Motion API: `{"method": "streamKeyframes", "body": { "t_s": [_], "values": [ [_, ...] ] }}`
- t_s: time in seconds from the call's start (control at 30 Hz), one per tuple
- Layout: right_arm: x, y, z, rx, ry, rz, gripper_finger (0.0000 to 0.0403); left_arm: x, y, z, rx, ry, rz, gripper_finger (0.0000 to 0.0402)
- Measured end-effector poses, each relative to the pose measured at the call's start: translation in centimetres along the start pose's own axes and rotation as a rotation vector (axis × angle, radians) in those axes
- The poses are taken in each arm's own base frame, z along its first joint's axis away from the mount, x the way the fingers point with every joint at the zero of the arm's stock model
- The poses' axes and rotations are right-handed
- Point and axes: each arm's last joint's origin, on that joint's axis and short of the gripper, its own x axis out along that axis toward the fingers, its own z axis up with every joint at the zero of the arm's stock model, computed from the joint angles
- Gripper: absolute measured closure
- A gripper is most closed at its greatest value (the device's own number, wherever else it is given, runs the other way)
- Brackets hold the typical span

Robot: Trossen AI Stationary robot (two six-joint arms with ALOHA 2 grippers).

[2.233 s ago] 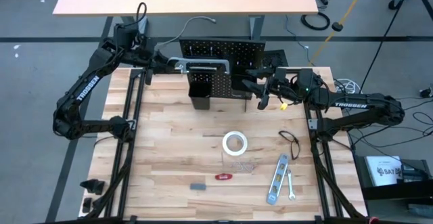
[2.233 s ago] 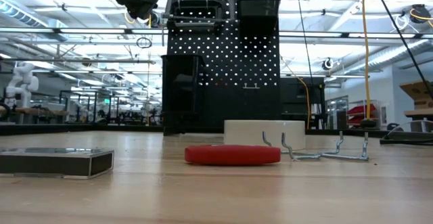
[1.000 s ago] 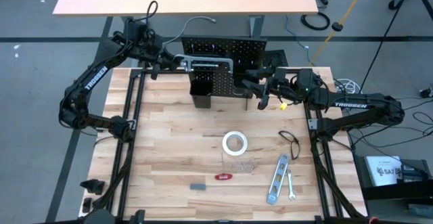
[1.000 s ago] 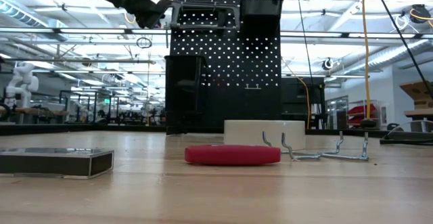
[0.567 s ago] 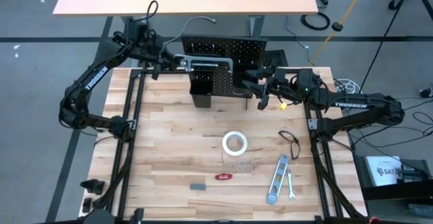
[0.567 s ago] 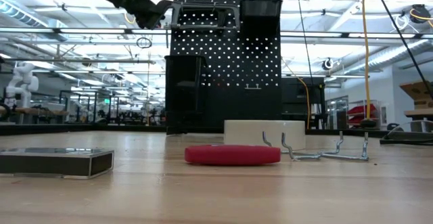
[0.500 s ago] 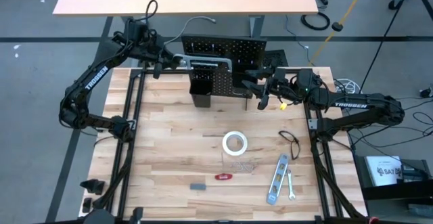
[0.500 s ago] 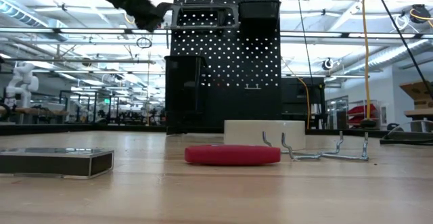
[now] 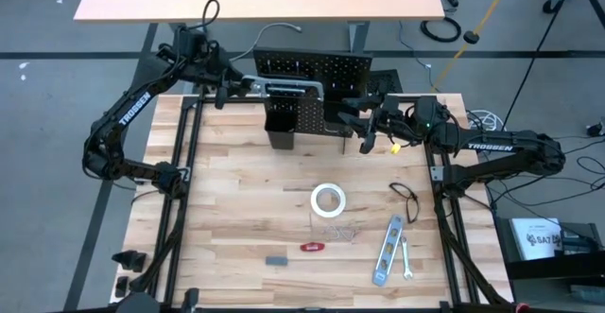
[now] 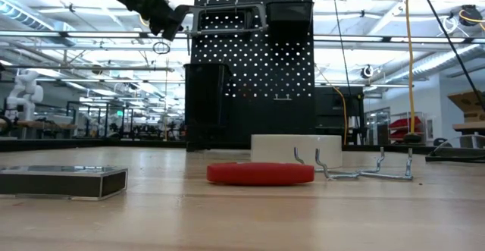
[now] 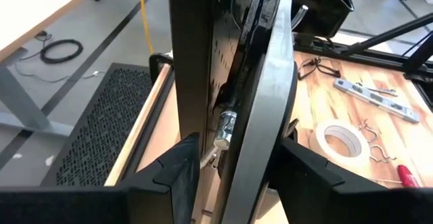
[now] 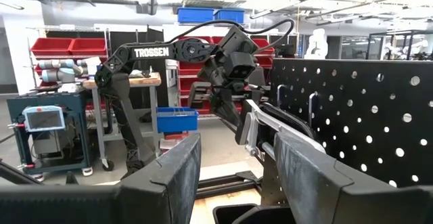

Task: Hang tools onto peg board
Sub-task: Hang the gray hacksaw on the black peg board, then adjust the black peg board

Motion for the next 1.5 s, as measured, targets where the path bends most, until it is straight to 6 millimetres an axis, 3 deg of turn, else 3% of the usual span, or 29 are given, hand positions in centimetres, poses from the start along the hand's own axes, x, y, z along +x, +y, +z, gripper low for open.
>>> {"method": "streamKeyframes", "body": {
  "t_s": [0.63,1.5],
  "values": [
    [0.0,0.0,-0.1,-0.008,0.009,0.0,0.022,-0.3,-0.4,0.6,0.022,-0.031,-0.033,0.0223],
    [0.0,0.0,-0.1,-0.008,0.01,0.001,0.022,-2.5,-2.3,0.9,0.066,0.009,0.096,0.0223]
  ]
}}
